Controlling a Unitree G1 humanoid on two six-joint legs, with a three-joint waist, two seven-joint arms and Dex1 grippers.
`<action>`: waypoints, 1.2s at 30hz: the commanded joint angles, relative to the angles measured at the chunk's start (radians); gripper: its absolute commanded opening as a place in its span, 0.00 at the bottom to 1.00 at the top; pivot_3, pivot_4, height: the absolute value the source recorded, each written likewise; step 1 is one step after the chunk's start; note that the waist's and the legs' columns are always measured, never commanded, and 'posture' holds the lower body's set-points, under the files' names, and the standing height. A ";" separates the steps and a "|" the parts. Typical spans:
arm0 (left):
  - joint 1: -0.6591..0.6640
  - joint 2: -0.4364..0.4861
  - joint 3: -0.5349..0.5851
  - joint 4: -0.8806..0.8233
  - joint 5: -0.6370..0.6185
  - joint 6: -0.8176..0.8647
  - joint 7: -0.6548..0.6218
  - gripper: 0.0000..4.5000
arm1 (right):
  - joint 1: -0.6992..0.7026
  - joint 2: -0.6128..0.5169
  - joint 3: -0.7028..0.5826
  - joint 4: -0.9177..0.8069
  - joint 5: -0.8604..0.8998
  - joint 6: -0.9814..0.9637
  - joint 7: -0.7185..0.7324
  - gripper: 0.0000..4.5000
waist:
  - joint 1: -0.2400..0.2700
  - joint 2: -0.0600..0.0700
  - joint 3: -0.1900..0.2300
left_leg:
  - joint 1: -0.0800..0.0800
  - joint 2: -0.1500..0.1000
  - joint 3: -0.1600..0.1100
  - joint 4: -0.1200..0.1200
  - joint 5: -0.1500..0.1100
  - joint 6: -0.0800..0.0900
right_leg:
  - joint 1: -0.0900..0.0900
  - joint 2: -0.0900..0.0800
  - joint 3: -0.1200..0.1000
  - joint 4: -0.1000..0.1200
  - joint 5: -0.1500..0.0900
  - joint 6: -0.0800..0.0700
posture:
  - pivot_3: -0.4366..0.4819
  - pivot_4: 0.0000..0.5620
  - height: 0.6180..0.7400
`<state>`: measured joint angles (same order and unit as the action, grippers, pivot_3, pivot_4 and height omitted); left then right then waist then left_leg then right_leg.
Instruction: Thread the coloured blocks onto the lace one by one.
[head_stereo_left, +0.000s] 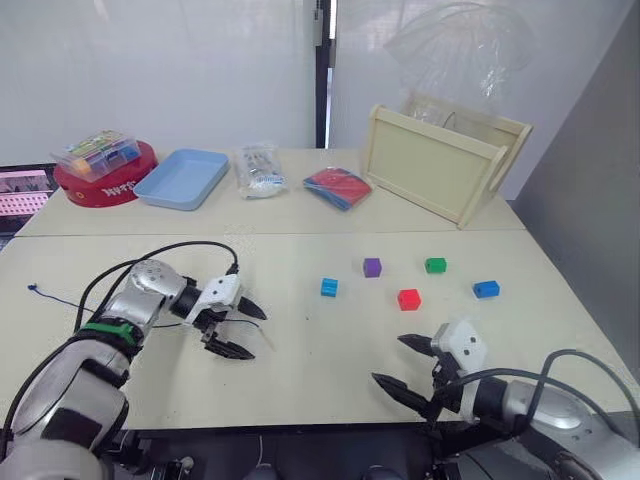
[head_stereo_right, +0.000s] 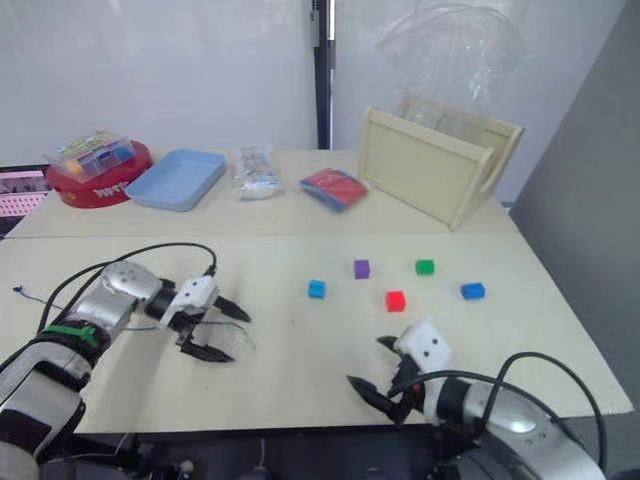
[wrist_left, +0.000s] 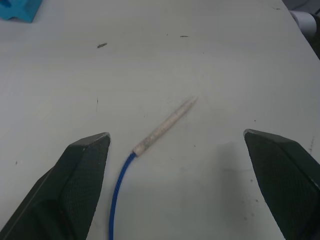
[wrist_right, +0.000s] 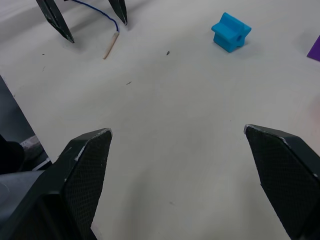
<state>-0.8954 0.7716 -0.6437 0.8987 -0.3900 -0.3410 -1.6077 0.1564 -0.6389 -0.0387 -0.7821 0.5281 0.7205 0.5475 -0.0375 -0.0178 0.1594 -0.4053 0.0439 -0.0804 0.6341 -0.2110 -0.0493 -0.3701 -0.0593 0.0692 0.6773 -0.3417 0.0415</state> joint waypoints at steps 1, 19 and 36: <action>-0.059 -0.016 -0.079 0.092 0.001 -0.081 -0.007 1.00 | 0.004 0.022 0.011 -0.057 -0.014 -0.015 -0.041 1.00 | -0.004 0.000 0.000 | 0.000 0.000 0.000 0.000 0.000 0.000 | 0.000 0.000 0.000 0.001 0.000 0.000 | 0.48 0.27 1.00; -0.115 -0.096 -0.166 0.352 0.206 -0.308 -0.007 0.17 | 0.010 0.086 0.013 -0.105 -0.031 -0.004 -0.147 1.00 | -0.009 0.000 0.000 | 0.005 0.000 0.000 0.003 -0.003 0.005 | 0.003 0.001 0.001 0.003 0.000 0.001 | 0.48 0.27 1.00; -0.050 -0.064 -0.089 0.118 -0.073 0.037 -0.007 0.01 | -0.015 0.099 0.033 -0.089 -0.037 0.003 -0.166 1.00 | -0.002 0.003 -0.002 | 0.002 0.000 0.000 0.006 -0.004 0.006 | 0.004 0.000 0.001 0.003 -0.001 0.001 | 0.48 0.27 1.00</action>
<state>-0.9595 0.6989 -0.7305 1.0420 -0.4588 -0.3255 -1.6002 0.1509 -0.5430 -0.0054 -0.8464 0.4843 0.7254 0.3883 -0.0397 -0.0152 0.1578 -0.4030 0.0436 -0.0806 0.6401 -0.2145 -0.0428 -0.3667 -0.0588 0.0698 0.6799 -0.3425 0.0428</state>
